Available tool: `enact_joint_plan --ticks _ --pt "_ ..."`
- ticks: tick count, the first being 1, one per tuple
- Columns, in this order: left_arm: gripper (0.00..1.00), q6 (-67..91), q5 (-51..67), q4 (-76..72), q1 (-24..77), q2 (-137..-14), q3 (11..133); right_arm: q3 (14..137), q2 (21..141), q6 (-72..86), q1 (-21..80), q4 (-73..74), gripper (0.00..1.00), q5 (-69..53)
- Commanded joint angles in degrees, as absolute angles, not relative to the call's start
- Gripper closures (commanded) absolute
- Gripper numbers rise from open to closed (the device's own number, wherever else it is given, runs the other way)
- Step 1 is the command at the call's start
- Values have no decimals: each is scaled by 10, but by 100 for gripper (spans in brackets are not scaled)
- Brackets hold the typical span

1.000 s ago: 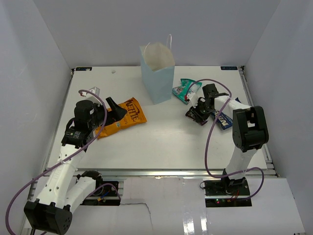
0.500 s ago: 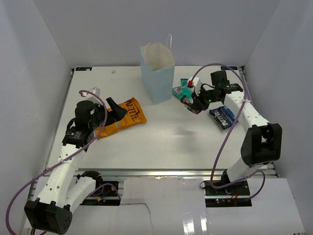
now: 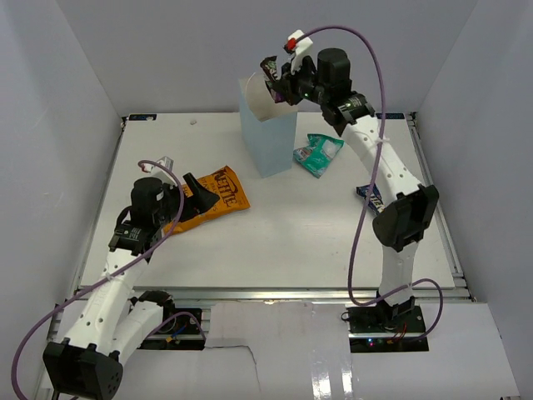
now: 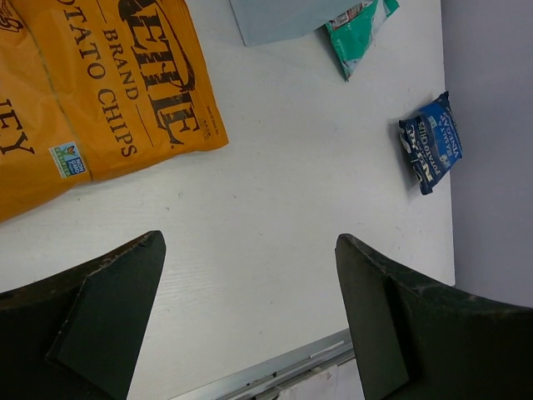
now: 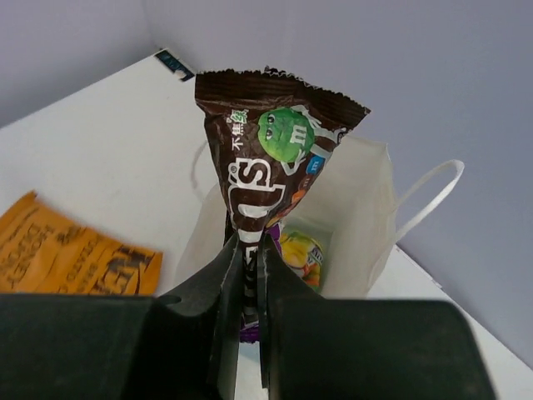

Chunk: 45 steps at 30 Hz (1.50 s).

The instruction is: Place the snacks into the paper bag

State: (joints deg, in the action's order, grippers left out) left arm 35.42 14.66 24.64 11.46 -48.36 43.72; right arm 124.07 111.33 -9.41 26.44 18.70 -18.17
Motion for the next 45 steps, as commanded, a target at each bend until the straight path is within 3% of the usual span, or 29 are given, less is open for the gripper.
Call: enact_joint_plan --ticks 1,2,3,6,11,14,18,20,25,29,31,34,38,40,45 --pt "6 365 159 250 113 -455 432 1271 1157 -14 278 90 92 -61" --pt "6 366 158 254 114 -451 432 1269 1162 -17 286 50 88 -48" --pt "6 367 156 258 114 -445 432 1267 1171 -30 291 38 75 -20" --pt "6 372 153 272 113 -432 433 1267 1186 -40 297 25 52 -4" --pt "6 398 137 288 113 -421 424 1206 1131 -55 294 25 33 -32" --pt "7 414 138 289 113 -432 421 1173 1069 -74 277 42 30 -111" --pt "7 415 151 287 113 -453 420 1068 988 -70 213 98 20 -344" --pt "7 411 157 278 113 -457 418 1014 943 -60 171 122 18 -366" --pt "7 414 185 239 114 -468 400 845 890 -47 61 221 18 -261" --pt "7 415 199 224 114 -489 397 763 886 -69 24 286 9 19" --pt "7 415 202 214 114 -493 395 731 891 -76 5 301 7 73" --pt "7 420 211 200 113 -503 389 660 875 -132 -28 308 4 83" --pt "7 420 217 193 114 -512 389 625 840 -215 -29 337 2 -70" --pt "7 421 218 192 114 -512 388 607 829 -221 -14 332 2 -74" --pt "7 426 221 182 114 -505 378 524 833 -195 62 218 2 141"
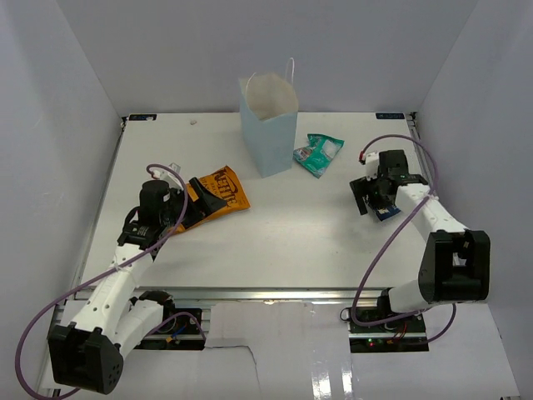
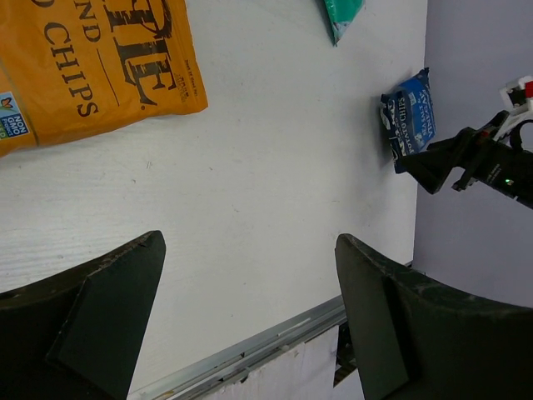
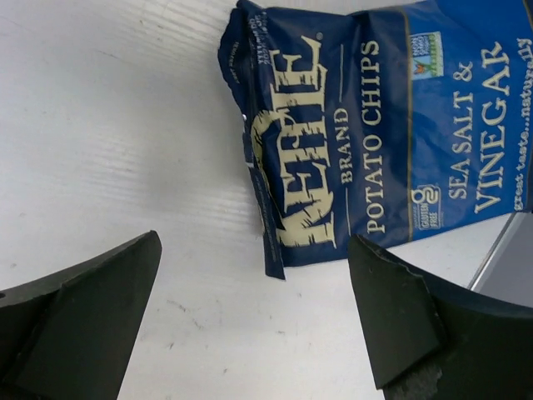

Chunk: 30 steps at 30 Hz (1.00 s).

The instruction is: Place the snacks into the paper bag

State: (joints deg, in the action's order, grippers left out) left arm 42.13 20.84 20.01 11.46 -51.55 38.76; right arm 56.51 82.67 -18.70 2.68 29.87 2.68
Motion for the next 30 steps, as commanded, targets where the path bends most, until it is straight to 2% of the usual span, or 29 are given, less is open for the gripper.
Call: enact_joint_plan --ticks 1,6,10,13,14,17,19,24,26,28,30 --pt "7 426 221 182 114 -505 377 514 847 -195 70 199 2 175" --pt "7 426 222 184 113 -497 375 488 885 -236 88 95 2 297" --pt "7 426 221 184 114 -490 368 454 902 -305 94 -22 11 348" --pt "7 426 221 185 114 -487 365 451 913 -312 94 -26 31 326" --pt "7 426 221 185 113 -485 364 455 918 -306 94 -1 50 299" --pt "7 426 218 187 114 -481 364 468 921 -278 94 56 81 245" --pt "7 425 217 190 114 -476 364 472 907 -262 94 90 92 202" --pt "7 421 218 191 113 -475 363 519 851 -254 71 173 92 71" --pt "7 420 221 191 114 -477 365 550 832 -258 47 199 92 -25" --pt "7 417 221 191 113 -477 367 608 809 -264 25 231 92 -121" --pt "7 416 221 192 114 -478 369 674 799 -265 7 251 92 -165"
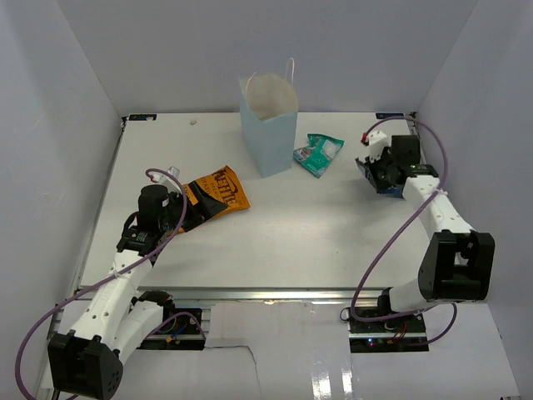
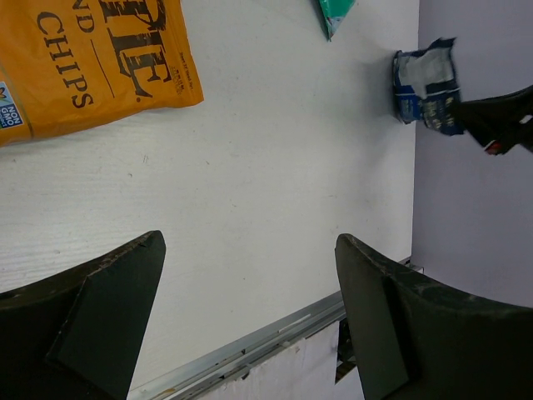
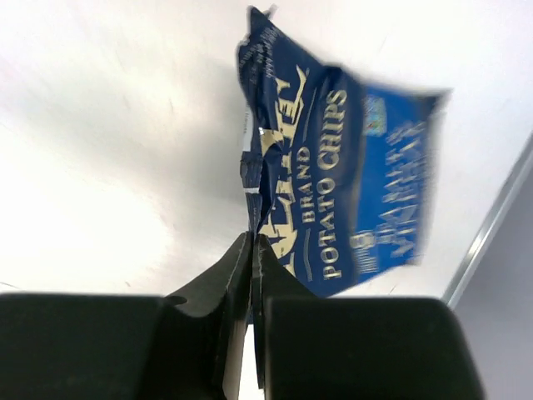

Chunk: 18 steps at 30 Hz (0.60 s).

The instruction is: Place the snacks into the paper bag

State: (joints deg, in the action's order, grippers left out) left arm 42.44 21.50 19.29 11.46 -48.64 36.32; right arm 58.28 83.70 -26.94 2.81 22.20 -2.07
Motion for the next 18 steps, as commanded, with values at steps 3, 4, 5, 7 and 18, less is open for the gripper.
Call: enact_joint_plan --ticks 3,4,5,7,18 --pt "7 415 222 192 114 -478 367 730 797 -251 -30 288 92 -249" --pt "7 416 223 190 113 -477 366 756 796 -245 -34 294 92 -282" --pt "7 417 223 189 114 -476 365 763 794 -237 -39 294 92 -296" --pt "7 418 223 189 114 -472 362 781 789 -209 -41 291 92 -328" --pt "7 421 230 186 114 -465 363 943 813 -91 -25 265 92 -428"
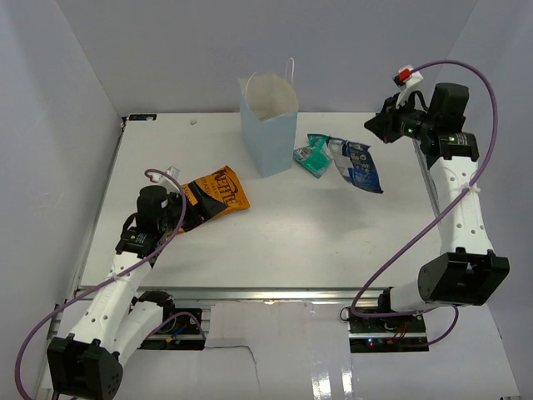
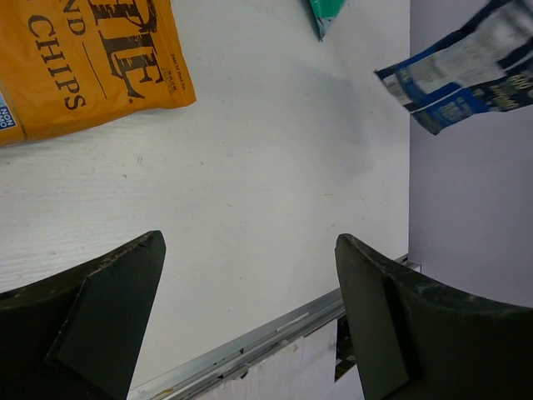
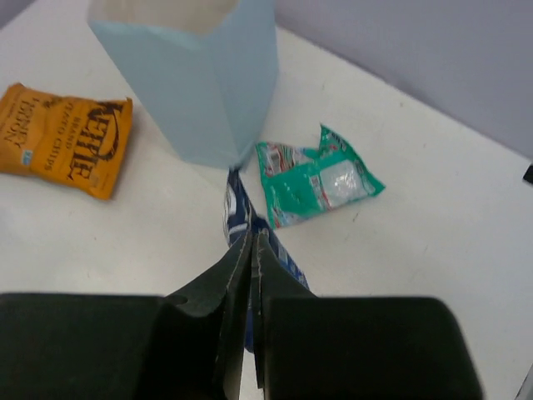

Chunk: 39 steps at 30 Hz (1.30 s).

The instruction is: Place the snacks into the paper bag

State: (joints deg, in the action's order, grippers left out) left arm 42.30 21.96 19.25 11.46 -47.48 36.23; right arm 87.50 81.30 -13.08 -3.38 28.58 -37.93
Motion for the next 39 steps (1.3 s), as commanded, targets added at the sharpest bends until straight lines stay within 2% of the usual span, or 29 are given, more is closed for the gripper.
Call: enact_joint_plan --ticks 1,8,12,13,15,16,18,19,20,21,22,24,27,28,29,33,34,39 --pt "7 424 232 184 114 -465 363 955 816 -87 -20 265 92 -428" --pt "7 430 240 183 114 -453 360 1036 848 -76 31 268 92 -406" --pt "7 435 246 183 113 -437 354 992 853 -151 61 320 92 -362" --pt "7 436 248 184 114 -434 352 956 854 -181 81 340 89 -342" --pt "7 443 256 183 114 -431 350 912 863 -232 108 401 74 -282" --pt "6 448 260 178 113 -432 345 866 866 -263 122 414 57 -253" --pt "6 467 275 162 114 -444 338 822 861 -280 132 442 40 -236" --pt "6 493 293 141 114 -451 327 797 854 -290 147 442 24 -226" --pt "6 510 301 127 119 -458 320 745 831 -291 158 427 17 -215" --pt "6 529 304 87 126 -475 313 717 814 -290 168 409 5 -183" --pt "6 572 309 63 135 -488 304 690 799 -274 181 388 2 -168" --pt "6 616 297 14 182 -521 287 627 759 -250 181 325 10 -104" --pt "6 671 247 -82 273 -632 316 596 745 -200 155 300 10 -73" --pt "6 688 227 -88 315 -709 359 594 744 -191 123 300 10 -81" --pt "6 689 221 -91 333 -750 387 592 748 -179 106 300 10 -90" --pt "6 709 196 -91 392 -943 529 589 731 -199 -20 315 10 -261" --pt "6 723 186 -91 409 -1001 553 587 718 -207 -32 319 10 -281" --pt "7 753 160 -88 437 -1120 672 564 673 -240 -74 323 10 -313"
